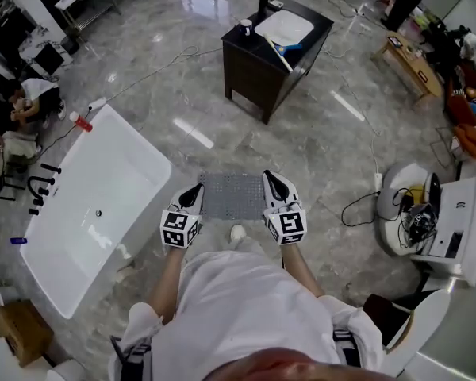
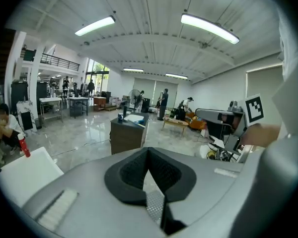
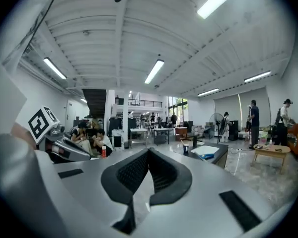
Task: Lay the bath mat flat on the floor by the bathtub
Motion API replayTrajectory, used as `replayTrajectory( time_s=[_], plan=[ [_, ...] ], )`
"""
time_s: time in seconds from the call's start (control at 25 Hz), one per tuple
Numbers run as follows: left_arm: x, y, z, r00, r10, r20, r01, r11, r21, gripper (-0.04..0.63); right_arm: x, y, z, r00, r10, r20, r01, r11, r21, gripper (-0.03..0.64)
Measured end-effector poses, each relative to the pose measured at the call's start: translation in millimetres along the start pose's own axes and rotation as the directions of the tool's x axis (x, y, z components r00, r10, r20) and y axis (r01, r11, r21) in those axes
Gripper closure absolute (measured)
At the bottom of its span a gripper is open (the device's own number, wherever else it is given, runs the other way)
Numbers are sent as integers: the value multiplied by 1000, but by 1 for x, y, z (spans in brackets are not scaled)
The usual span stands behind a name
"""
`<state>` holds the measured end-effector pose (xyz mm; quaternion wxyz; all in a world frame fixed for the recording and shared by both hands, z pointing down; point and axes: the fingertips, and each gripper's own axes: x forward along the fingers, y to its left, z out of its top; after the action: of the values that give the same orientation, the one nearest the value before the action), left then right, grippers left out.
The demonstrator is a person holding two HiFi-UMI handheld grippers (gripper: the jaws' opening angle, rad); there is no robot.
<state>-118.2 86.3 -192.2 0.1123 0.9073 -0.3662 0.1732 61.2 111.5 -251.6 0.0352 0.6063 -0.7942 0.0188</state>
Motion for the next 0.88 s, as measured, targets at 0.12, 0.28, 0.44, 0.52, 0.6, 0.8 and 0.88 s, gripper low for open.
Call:
replayTrajectory(
  time_s=[0.12,0.28,0.44,0.52,0.6,0.8,0.88],
  plan=[
    [-17,-1,22,995,-28,98,34,998,-58,598,-6,11,22,998,-20,63,19,1000,14,609],
    [-40,-15,52,970,-140,200,150,988,-35,598,-12,50,53,996,4,94,-3,1000,-12,617],
    [-60,-12,73,949,-235,208,227,972,62,598,-4,99,83,993,20,114,-14,999,-48,617],
    [-69,-4,77,940,-274,205,262,961,83,597,5,118,88,993,17,113,-10,998,-57,615],
    [-77,4,79,930,-304,205,291,952,93,598,13,131,88,994,8,106,-2,998,-57,615],
    [-84,11,89,905,-363,223,339,930,139,598,15,138,88,995,-54,83,60,996,-68,615],
    [-88,12,96,897,-373,239,345,926,153,598,14,140,91,994,-77,79,84,993,-86,615]
  ],
)
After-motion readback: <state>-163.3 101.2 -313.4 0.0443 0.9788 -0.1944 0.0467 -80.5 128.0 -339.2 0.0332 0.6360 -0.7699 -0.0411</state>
